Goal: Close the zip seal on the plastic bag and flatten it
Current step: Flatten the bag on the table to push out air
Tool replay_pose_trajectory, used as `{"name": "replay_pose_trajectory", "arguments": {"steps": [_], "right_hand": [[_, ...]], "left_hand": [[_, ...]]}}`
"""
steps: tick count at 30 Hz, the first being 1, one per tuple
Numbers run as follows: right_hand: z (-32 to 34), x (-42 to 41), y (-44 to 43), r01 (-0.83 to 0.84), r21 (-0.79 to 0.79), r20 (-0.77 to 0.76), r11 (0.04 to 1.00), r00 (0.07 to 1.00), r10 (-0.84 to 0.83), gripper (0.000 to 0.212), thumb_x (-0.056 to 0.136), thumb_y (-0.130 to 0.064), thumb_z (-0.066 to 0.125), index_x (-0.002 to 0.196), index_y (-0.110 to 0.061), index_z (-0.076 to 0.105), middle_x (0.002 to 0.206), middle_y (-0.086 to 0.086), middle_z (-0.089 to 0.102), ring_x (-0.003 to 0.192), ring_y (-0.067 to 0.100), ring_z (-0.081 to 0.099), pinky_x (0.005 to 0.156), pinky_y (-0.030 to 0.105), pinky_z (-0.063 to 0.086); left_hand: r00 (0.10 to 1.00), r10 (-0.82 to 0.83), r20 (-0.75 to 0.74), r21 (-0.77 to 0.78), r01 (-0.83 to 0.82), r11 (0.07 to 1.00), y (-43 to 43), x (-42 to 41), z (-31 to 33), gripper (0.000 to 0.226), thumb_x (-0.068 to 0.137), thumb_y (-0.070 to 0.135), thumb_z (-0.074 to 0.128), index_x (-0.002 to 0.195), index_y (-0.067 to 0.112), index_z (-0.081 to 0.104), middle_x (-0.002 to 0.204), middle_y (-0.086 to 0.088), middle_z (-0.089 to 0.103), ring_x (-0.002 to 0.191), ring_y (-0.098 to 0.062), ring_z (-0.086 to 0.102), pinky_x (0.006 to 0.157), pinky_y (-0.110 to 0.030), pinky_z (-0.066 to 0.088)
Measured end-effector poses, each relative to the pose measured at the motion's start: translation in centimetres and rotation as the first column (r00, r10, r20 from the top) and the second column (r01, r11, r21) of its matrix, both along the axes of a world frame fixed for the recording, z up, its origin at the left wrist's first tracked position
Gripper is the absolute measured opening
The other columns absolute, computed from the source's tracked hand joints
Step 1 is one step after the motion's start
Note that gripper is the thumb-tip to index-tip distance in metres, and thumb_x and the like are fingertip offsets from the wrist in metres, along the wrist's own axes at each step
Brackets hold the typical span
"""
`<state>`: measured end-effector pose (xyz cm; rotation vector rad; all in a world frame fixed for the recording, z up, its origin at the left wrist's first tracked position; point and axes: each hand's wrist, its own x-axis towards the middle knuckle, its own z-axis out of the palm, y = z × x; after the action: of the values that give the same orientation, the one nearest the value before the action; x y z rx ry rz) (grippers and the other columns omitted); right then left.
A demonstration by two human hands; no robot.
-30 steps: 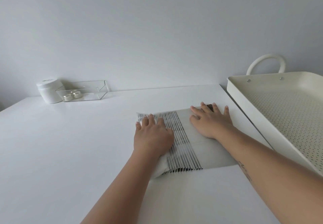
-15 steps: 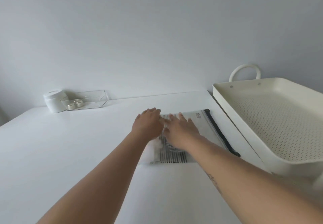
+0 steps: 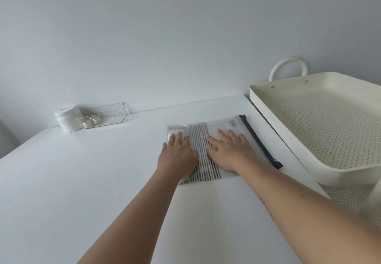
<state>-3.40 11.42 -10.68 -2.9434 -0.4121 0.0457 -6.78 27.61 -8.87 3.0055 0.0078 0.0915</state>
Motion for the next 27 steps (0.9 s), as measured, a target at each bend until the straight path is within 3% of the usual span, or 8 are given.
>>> {"name": "replay_pose_trajectory", "arguments": {"steps": [13, 15, 18, 21, 24, 27], "right_hand": [[0.8, -0.5, -3.4, 0.147, -0.075, 0.015, 0.986, 0.989, -0.146, 0.07, 0.084, -0.07, 0.007, 0.149, -0.042, 0.007, 0.163, -0.001, 0.001, 0.149, 0.024, -0.003, 0.116, 0.055, -0.005], [1.0, -0.5, -3.8, 0.194, -0.1, -0.005, 0.976, 0.981, -0.196, 0.07, 0.086, -0.068, 0.009, 0.15, -0.039, 0.007, 0.163, -0.002, -0.001, 0.148, 0.028, -0.006, 0.117, 0.054, -0.003], [1.8, -0.3, -3.6, 0.267, -0.158, 0.088, 0.951, 0.963, -0.255, 0.065, 0.093, -0.056, 0.014, 0.152, -0.03, 0.01, 0.163, 0.004, 0.0, 0.148, 0.03, -0.005, 0.117, 0.053, -0.003], [2.6, -0.6, -1.5, 0.123, -0.081, 0.172, 0.989, 0.979, -0.108, 0.057, 0.098, -0.044, 0.02, 0.152, -0.029, 0.012, 0.163, 0.007, 0.003, 0.148, 0.03, -0.002, 0.118, 0.054, -0.001], [2.2, -2.0, 1.5, -0.074, 0.066, 0.096, 0.995, 0.993, 0.067, 0.051, 0.099, -0.042, 0.02, 0.15, -0.038, 0.015, 0.162, 0.004, 0.007, 0.148, 0.03, 0.002, 0.119, 0.052, 0.004], [1.0, -2.9, 2.4, -0.065, 0.097, 0.043, 0.993, 0.997, 0.061, 0.051, 0.099, -0.044, 0.015, 0.149, -0.039, 0.02, 0.162, 0.001, 0.012, 0.148, 0.027, 0.006, 0.119, 0.049, 0.004]], "left_hand": [[0.999, -0.013, 0.053, -0.009, 0.014, 1.0, -0.5, 0.0, -0.1, 0.064, 0.091, 0.035, 0.025, 0.151, 0.012, 0.017, 0.162, -0.007, 0.006, 0.148, -0.023, 0.0, 0.119, -0.043, 0.007], [0.998, -0.018, 0.059, -0.019, 0.02, 1.0, -0.3, 0.0, -0.2, 0.063, 0.091, 0.035, 0.025, 0.15, 0.011, 0.02, 0.162, -0.007, 0.007, 0.148, -0.023, 0.0, 0.119, -0.044, 0.008], [0.998, -0.017, 0.061, -0.025, 0.018, 1.0, -0.3, 0.1, -0.2, 0.062, 0.09, 0.035, 0.026, 0.148, 0.01, 0.023, 0.162, -0.007, 0.007, 0.148, -0.023, 0.0, 0.119, -0.043, 0.008], [0.998, -0.005, 0.061, -0.008, 0.005, 1.0, -0.6, 0.4, -0.2, 0.063, 0.091, 0.034, 0.027, 0.148, 0.009, 0.024, 0.162, -0.008, 0.008, 0.148, -0.024, 0.001, 0.118, -0.042, 0.008], [0.999, -0.003, 0.054, 0.0, 0.003, 1.0, -0.6, 0.6, -0.3, 0.063, 0.093, 0.036, 0.026, 0.15, 0.009, 0.021, 0.162, -0.009, 0.007, 0.148, -0.024, 0.001, 0.118, -0.042, 0.008], [0.999, 0.005, 0.047, -0.009, -0.005, 1.0, -0.5, 0.6, -0.4, 0.061, 0.093, 0.033, 0.024, 0.15, 0.01, 0.02, 0.162, -0.008, 0.006, 0.148, -0.023, 0.001, 0.119, -0.042, 0.008]]}}
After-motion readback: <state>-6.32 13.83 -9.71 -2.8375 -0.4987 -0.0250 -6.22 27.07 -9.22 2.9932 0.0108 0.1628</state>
